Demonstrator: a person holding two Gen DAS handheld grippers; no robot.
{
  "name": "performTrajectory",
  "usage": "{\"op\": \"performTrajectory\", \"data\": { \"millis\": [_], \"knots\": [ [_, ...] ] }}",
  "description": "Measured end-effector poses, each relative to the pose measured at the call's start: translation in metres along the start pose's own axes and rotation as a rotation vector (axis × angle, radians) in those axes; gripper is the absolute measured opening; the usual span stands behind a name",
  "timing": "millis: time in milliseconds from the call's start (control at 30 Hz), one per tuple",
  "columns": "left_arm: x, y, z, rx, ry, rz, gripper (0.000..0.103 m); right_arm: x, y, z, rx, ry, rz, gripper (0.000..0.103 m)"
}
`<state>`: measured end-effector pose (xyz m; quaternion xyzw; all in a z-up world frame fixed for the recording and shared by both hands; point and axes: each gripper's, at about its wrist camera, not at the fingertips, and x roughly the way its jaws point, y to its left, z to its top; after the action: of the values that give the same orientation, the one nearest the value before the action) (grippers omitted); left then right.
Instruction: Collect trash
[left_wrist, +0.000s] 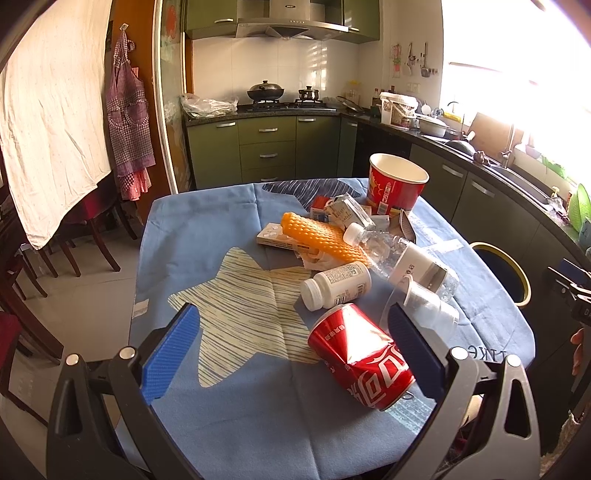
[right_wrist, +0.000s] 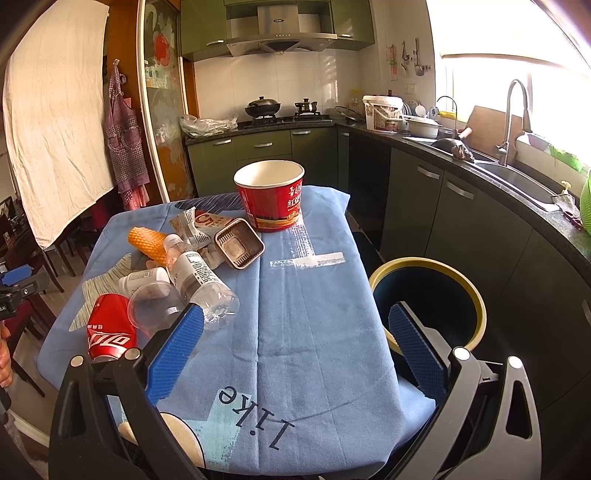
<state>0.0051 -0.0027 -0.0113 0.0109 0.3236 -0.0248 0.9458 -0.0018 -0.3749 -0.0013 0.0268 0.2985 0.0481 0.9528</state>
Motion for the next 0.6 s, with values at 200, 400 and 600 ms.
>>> {"op": "performTrajectory", "data": {
  "millis": [200,400,600],
  "knots": [
    [0.000,0.000,0.000,0.000,0.001,0.000,0.097,0.002,-0.001,0.000,0.002,0.005,-0.005,0.099],
    [0.001,-0.001,-0.001,-0.002,0.005,0.002,0.097,0.005,-0.002,-0.001,0.000,0.015,-0.008,0.099],
    [0.010,-0.001,0.001,0.017,0.032,0.001,0.097,0.014,-0.002,0.008,-0.021,0.052,0.029,0.099]
  ]
}}
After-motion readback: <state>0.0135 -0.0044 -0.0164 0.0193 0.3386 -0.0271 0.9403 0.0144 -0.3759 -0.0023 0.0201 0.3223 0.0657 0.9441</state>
